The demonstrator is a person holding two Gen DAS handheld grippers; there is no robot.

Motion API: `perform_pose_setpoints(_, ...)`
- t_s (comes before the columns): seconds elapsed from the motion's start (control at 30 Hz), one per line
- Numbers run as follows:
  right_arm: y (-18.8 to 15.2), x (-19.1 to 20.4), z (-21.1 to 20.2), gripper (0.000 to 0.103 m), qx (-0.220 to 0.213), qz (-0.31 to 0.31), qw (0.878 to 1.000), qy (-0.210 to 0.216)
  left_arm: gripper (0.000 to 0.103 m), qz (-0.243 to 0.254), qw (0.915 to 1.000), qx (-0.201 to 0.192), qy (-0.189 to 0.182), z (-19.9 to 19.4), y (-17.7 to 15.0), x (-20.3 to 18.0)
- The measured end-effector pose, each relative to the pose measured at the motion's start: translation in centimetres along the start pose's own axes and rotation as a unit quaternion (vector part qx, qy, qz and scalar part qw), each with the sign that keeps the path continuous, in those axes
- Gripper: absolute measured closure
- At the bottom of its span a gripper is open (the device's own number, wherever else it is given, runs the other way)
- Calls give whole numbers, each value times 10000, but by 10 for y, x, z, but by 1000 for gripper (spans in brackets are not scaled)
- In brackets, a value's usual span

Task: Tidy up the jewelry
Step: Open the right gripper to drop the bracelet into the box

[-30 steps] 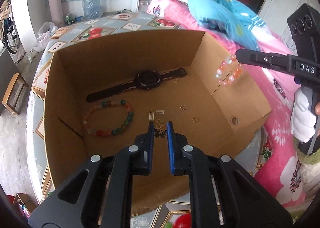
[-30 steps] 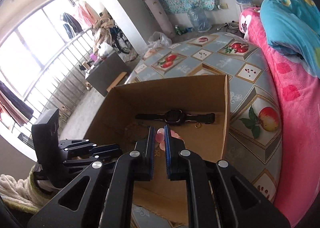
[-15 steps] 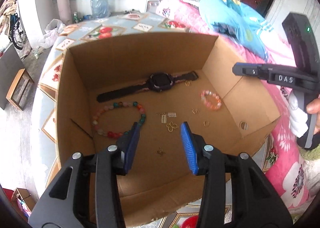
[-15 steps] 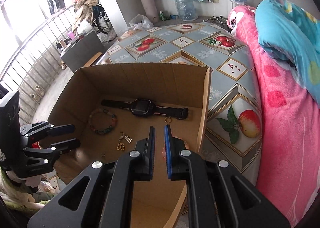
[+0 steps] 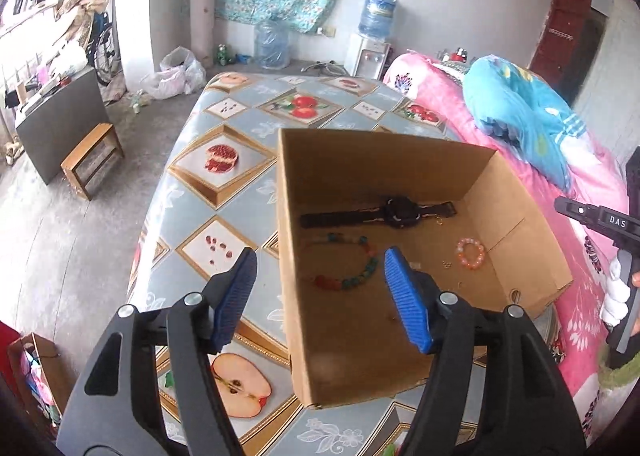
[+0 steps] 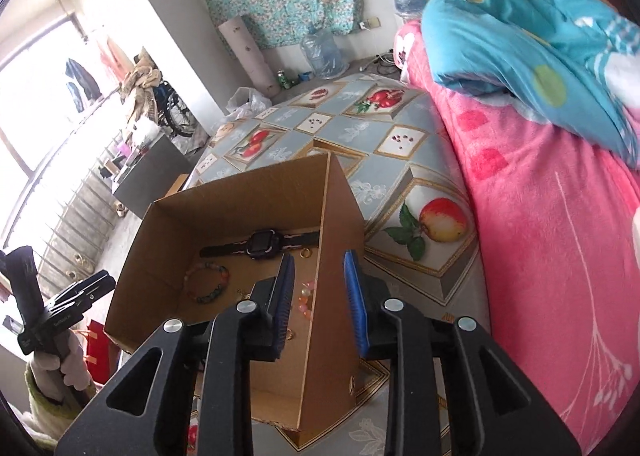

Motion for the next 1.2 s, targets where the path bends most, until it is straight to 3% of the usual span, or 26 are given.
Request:
perform_pose_setpoints(0.13, -13, -11, 11, 68, 85, 343, 9994, -50, 40, -424, 9986, 321, -45, 18, -13, 19)
perform_pose_setpoints(0.3, -16, -14, 11, 68, 107, 516, 9986, -11, 40, -697, 9960, 483, -273, 30, -24, 24)
perform_pose_setpoints(0.43, -18, -17, 8, 68, 106, 668, 9974, 257, 40, -721, 9952, 503, -419, 34, -27, 18)
perform_pose_setpoints(0.73, -35, 9, 30, 68, 665, 138, 9974, 238, 36, -701, 9949, 549, -479, 37, -31, 7)
perform_pose_setpoints(0.9, -39, 20, 29, 65, 594, -56, 9982, -12, 35, -708, 9947, 558, -488, 36, -31, 7)
perform_pose_setpoints(1.2, -47, 24, 24, 65, 636, -60, 9979, -71, 34, -719, 9953, 488, -421, 29, -33, 8)
Point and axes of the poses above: each gripper's, at about its wrist camera, not at the fingertips, and z roughly the way its jaws point, x to its left, y to its top, the point moved 2 cm from there along z, roughly the way its jaws point, and after that the axes turned 14 degrees about -y, right-handed, at the moved point
